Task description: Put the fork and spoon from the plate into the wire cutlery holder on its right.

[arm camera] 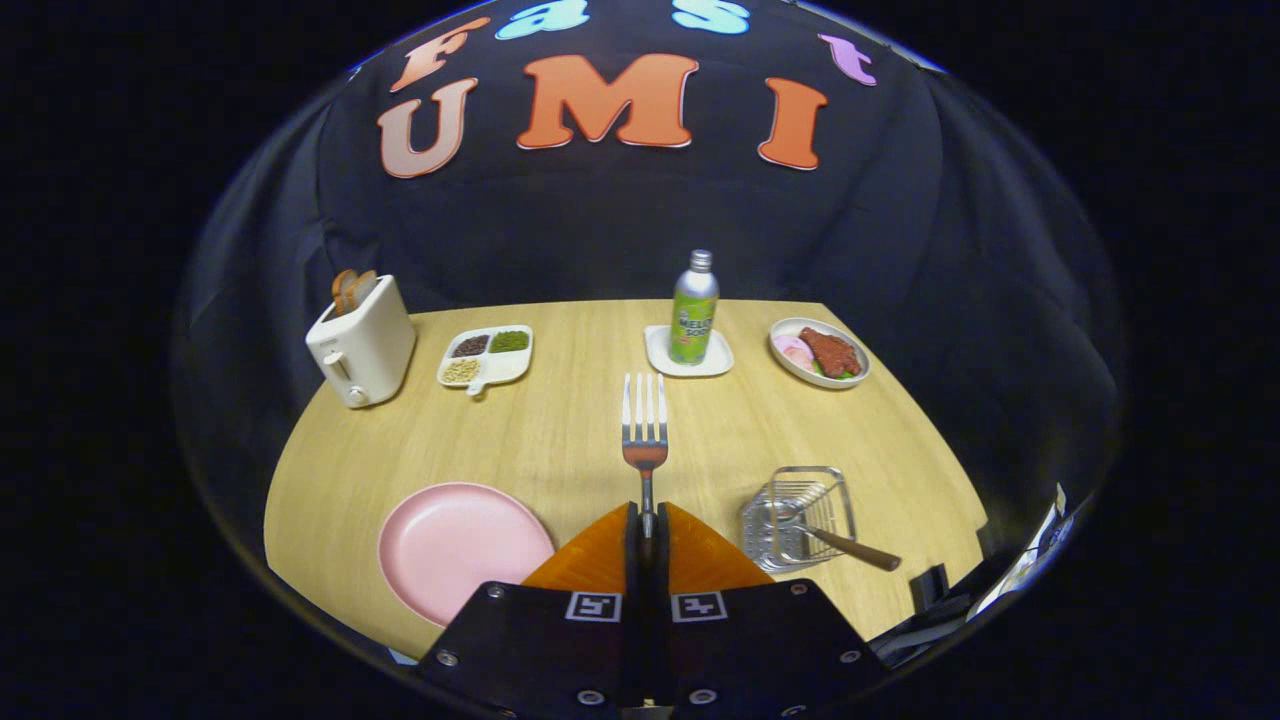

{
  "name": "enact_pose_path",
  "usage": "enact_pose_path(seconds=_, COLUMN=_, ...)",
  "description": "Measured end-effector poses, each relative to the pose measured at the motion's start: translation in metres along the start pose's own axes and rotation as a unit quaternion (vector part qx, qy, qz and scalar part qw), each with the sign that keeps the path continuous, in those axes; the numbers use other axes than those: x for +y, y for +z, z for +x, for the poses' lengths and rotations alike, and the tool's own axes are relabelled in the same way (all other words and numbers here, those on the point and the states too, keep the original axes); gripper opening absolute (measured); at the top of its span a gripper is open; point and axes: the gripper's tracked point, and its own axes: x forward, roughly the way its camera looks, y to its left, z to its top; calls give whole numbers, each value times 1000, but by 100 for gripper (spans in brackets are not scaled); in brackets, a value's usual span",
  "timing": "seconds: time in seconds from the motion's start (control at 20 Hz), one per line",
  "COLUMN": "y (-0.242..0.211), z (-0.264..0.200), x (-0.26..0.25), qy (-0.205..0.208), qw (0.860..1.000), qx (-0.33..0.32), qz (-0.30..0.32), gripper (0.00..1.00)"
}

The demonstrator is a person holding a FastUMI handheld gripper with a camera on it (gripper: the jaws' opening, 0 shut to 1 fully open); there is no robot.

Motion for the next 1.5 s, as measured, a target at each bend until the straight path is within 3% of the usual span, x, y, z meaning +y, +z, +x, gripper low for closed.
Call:
enact_pose_path(seconds=0.3, y=-17, z=1, x=-77, qy=-59, qw=997, qx=50, qz=2, gripper=4)
enact_pose_path(seconds=0.5, y=-40, z=4, x=-96, qy=-71, qw=993, qx=96, qz=0, gripper=4)
enact_pose_path(seconds=1.25, y=-75, z=25, x=-101, qy=-55, qw=975, qx=209, qz=-60, gripper=6)
enact_pose_path(seconds=1.5, y=-70, z=36, x=-96, qy=-48, qw=974, qx=211, qz=-64, gripper=9)
